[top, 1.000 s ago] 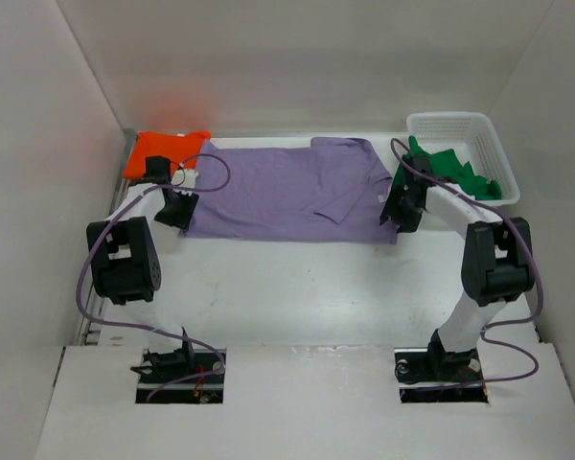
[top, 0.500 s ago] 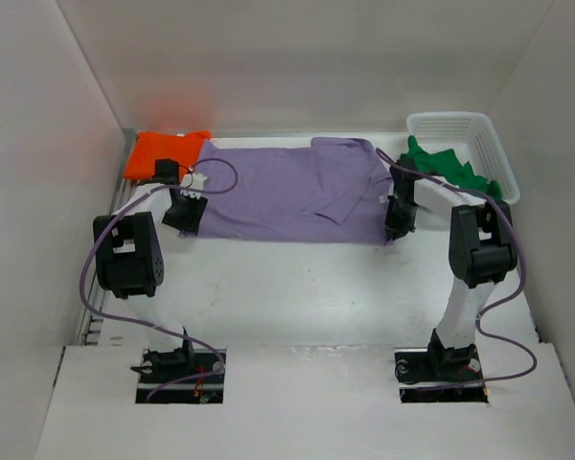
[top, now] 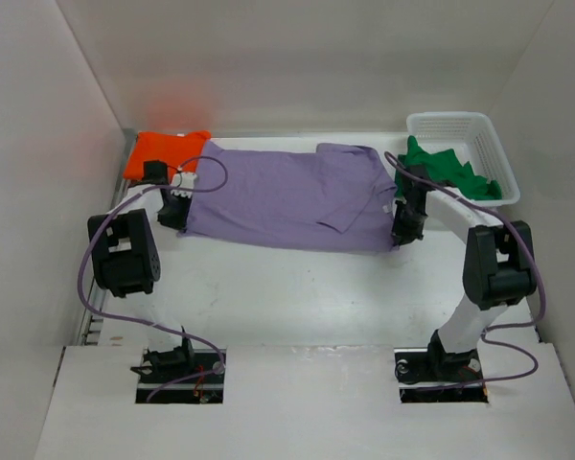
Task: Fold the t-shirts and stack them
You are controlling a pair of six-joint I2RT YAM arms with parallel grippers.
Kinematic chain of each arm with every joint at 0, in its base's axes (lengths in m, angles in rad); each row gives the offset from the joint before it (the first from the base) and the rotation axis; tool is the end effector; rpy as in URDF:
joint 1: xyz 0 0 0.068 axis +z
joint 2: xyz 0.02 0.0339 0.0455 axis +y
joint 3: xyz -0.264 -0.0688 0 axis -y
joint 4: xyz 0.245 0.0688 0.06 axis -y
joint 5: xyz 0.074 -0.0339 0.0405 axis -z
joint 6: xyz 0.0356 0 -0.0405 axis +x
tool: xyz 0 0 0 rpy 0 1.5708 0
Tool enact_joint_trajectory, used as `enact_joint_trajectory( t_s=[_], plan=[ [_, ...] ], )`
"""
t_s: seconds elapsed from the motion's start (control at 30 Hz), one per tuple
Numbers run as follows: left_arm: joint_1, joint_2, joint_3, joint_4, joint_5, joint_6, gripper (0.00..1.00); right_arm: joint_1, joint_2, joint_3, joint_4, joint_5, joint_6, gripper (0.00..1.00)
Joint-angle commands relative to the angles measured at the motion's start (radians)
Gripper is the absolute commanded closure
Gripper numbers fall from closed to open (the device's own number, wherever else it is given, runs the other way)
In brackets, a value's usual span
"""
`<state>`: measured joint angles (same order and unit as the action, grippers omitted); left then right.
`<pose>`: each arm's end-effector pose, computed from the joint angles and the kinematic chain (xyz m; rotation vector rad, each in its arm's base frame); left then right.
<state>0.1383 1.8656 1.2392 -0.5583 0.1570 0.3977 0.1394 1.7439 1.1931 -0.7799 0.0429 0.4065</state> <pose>0.3687 0.0457 0.1700 0.3944 2.6996 -0.0657 0.3287 0.0446 0.1900 0.3934 2.8719 0.0344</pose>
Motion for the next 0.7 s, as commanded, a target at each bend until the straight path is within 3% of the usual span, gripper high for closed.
enact_joint_trajectory(
  t_s=[0.0,0.2,0.43,0.53,0.67],
  plan=[
    [0.098,-0.092,-0.015,-0.038,0.076,0.07,0.97,-0.025,-0.095,-0.05,-0.025,0.015,-0.015,1.0],
    [0.185,-0.128,0.002,-0.279,0.343,0.211,0.91,-0.022,-0.155,-0.113,-0.045,0.012,-0.02,1.0],
    [0.272,-0.066,0.063,-0.347,0.473,0.289,0.91,-0.044,-0.187,-0.144,-0.044,0.005,-0.031,1.0],
    [0.286,-0.074,0.057,-0.356,0.463,0.389,0.91,-0.053,-0.199,-0.15,-0.045,0.002,-0.035,1.0],
    [0.26,-0.12,-0.03,-0.321,0.285,0.565,0.87,-0.051,-0.205,-0.15,-0.045,-0.001,-0.038,1.0]
  ],
)
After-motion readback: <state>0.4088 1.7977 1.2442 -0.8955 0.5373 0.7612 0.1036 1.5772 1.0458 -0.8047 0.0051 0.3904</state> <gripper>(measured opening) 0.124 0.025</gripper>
